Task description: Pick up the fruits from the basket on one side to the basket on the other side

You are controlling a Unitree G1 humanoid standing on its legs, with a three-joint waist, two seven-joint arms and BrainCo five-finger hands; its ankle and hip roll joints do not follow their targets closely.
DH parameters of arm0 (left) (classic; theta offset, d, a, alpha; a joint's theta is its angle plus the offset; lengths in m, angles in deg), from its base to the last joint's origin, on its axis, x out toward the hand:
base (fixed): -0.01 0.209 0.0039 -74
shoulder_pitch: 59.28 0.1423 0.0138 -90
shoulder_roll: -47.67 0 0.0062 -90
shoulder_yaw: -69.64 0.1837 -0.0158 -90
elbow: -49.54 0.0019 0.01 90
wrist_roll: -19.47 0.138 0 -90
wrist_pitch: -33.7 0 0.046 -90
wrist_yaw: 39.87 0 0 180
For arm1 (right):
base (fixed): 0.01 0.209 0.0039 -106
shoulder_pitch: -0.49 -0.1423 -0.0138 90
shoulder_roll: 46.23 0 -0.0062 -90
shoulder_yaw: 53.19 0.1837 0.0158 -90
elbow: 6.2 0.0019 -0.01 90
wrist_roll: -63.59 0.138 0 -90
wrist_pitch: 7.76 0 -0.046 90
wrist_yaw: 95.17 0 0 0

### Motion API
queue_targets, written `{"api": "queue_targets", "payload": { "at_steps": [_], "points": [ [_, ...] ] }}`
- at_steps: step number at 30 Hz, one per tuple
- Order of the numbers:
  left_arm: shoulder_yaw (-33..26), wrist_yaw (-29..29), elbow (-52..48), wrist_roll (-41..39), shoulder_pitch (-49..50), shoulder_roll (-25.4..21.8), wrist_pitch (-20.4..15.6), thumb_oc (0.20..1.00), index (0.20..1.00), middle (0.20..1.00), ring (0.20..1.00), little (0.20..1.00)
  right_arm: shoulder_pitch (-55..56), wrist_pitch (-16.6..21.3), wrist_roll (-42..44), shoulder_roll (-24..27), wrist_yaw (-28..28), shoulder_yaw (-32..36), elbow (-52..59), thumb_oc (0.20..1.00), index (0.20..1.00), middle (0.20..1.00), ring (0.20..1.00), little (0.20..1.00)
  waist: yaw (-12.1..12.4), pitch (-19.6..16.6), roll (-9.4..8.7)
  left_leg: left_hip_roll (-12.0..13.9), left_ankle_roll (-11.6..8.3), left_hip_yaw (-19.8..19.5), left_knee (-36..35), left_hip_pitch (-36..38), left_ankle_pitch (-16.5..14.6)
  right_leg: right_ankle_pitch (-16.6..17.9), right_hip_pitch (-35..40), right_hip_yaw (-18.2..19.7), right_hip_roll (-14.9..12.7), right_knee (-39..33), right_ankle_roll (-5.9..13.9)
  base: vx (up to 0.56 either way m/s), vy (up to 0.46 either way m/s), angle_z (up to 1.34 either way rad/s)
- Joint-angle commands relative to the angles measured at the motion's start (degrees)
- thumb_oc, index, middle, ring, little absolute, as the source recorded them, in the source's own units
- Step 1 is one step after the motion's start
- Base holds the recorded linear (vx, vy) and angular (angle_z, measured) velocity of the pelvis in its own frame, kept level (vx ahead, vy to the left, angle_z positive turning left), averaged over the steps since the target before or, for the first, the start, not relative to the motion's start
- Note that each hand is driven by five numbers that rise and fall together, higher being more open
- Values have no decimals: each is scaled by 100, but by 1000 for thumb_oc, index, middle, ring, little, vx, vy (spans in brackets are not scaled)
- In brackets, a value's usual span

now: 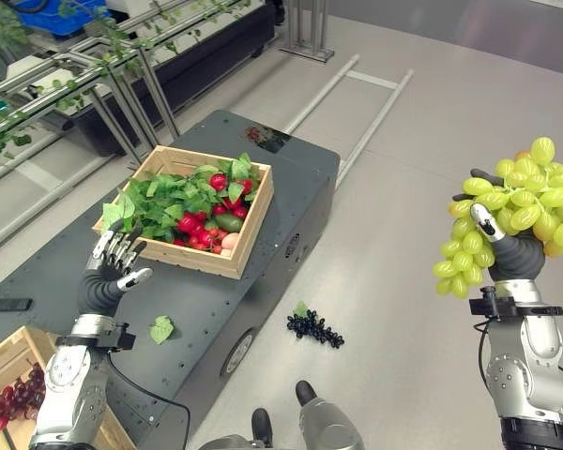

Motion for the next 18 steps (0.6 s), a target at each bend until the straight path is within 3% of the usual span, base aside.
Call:
{"api": "queue_targets", "payload": {
  "at_steps": [1,2,4,5,7,9,10,11,13,18],
  "points": [
    [-423,-259,-383,268,60,-282,-402,1000,1000,1000,1000,1000,-686,540,-3,24,-139,202,195,200,200,200,200,200,240,-67,-133,187,-241,191,781,-144,-786,540,-281,-1089,-534,-389,656,-214,5,-88],
    [-468,-324,-424,328,76,-303,-408,1000,1000,1000,1000,1000,-706,535,0,1,-140,170,211,200,200,200,200,200,341,-16,-99,304,-282,337,684,-126,-715,462,-408,-1911,-822,-366,575,-192,-8,-119],
    [-553,-450,-489,357,72,-336,-425,1000,1000,1000,1000,1000,-721,535,-63,-65,-268,109,180,200,200,200,200,200,463,26,-22,480,-330,559,580,-152,-532,119,-339,-3168,-1361,-22,378,-167,-27,-146],
    [-570,-456,-480,336,86,-325,-428,1000,1000,1000,1000,1000,-680,505,-67,-75,-251,85,174,200,200,200,200,200,453,4,-3,499,-337,597,540,-124,-546,26,-219,-3260,-1419,67,327,-114,-6,-98],
    [-672,-592,-488,442,52,-394,-454,1000,1000,1000,1000,1000,-691,492,-197,-40,-326,48,130,200,200,200,200,200,600,-49,23,599,-332,956,479,-75,-491,-265,94,-3941,-1698,521,236,-57,-13,-61],
    [-759,-670,-560,450,108,-365,-459,1000,1000,1000,1000,1000,-728,469,-178,-79,-341,-81,95,200,200,200,200,200,720,-120,11,659,-341,1266,411,-12,-452,-251,340,-4268,-1887,535,274,-17,-77,-101],
    [-806,-727,-597,462,121,-371,-478,1000,1000,1000,1000,1000,-771,466,-225,-53,-356,-132,93,200,200,200,200,200,796,-168,25,698,-374,1288,376,48,-538,-329,437,-4359,-1975,608,374,-41,-142,-130],
    [-800,-759,-603,500,123,-339,-488,1000,1000,1000,1000,1000,-769,464,-272,-35,-377,-158,87,200,200,200,200,200,828,-192,-33,674,-335,1446,367,17,-458,-195,533,-4385,-1992,409,382,-5,-207,-96],
    [-791,-811,-579,556,72,-296,-518,1000,1000,1000,1000,1000,-702,414,-246,-45,-370,-127,94,200,200,200,200,200,741,-269,-59,737,-393,1609,334,57,-437,-177,578,-4078,-1763,-1,399,6,-258,-76],
    [-711,-938,-621,527,-101,-181,-616,1000,1000,1000,1000,1000,-581,474,-264,130,-386,-19,239,200,200,200,200,200,529,-211,-19,1118,-622,1899,406,92,-274,-238,538,-3862,-1427,-300,312,39,-261,-68]
  ]
}}
